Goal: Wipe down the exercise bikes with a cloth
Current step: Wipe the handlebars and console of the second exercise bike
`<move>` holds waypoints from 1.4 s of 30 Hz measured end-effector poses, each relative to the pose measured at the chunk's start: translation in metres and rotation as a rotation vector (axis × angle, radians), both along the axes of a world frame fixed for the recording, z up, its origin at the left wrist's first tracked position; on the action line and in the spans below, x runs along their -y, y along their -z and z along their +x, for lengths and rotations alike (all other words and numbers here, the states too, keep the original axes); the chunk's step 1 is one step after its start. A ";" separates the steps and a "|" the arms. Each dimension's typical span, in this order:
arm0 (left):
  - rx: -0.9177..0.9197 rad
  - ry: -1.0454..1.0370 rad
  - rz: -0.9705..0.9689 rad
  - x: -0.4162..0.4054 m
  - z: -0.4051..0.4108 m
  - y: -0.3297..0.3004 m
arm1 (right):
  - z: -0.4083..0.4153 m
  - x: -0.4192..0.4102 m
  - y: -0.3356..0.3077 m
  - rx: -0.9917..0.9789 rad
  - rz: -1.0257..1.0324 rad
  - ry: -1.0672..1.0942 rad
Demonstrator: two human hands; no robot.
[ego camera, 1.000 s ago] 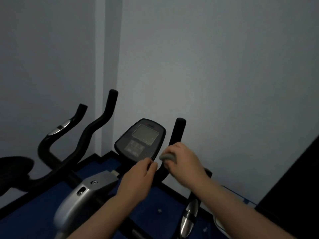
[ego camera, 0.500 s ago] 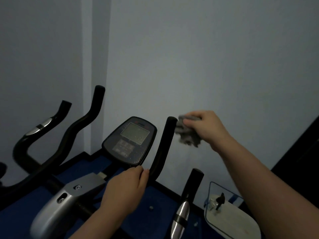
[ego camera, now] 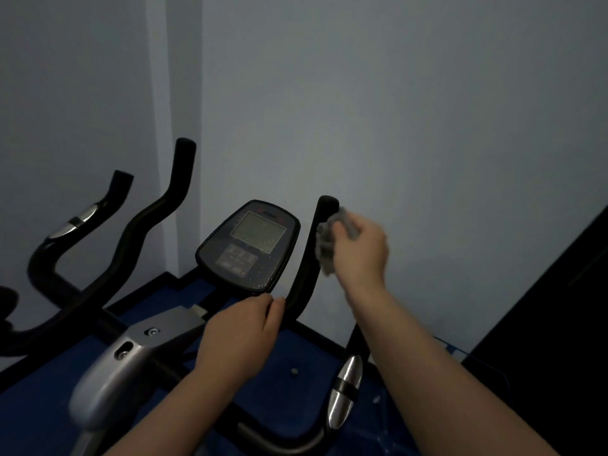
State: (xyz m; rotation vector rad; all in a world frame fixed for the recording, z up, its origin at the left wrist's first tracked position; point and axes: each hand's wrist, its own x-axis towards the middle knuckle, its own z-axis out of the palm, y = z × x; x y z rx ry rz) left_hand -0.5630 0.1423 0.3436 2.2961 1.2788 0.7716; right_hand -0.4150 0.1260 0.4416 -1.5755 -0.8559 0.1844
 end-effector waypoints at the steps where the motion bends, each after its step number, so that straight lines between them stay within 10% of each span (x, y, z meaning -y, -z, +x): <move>1: 0.010 -0.008 -0.003 0.000 0.000 0.000 | -0.006 0.000 0.012 0.028 -0.059 0.013; 9: 0.007 -0.012 -0.001 0.000 0.000 -0.002 | -0.002 0.014 0.028 -0.201 -0.157 -0.060; 18: 0.064 -0.007 -0.031 0.001 -0.001 -0.004 | -0.021 0.051 0.033 0.254 -0.375 -0.292; 22: 0.075 -0.024 -0.008 0.005 -0.003 -0.006 | -0.009 0.030 -0.028 0.875 0.016 -0.206; 28: 0.091 -0.014 -0.040 0.005 -0.007 -0.006 | 0.002 -0.027 -0.023 1.733 -0.188 0.064; 35: 0.056 0.011 0.009 0.006 -0.012 -0.004 | -0.012 -0.011 0.016 1.590 -0.564 -0.388; 42: 0.048 0.008 0.040 0.006 -0.010 -0.003 | -0.013 -0.015 0.003 1.637 -0.323 -0.043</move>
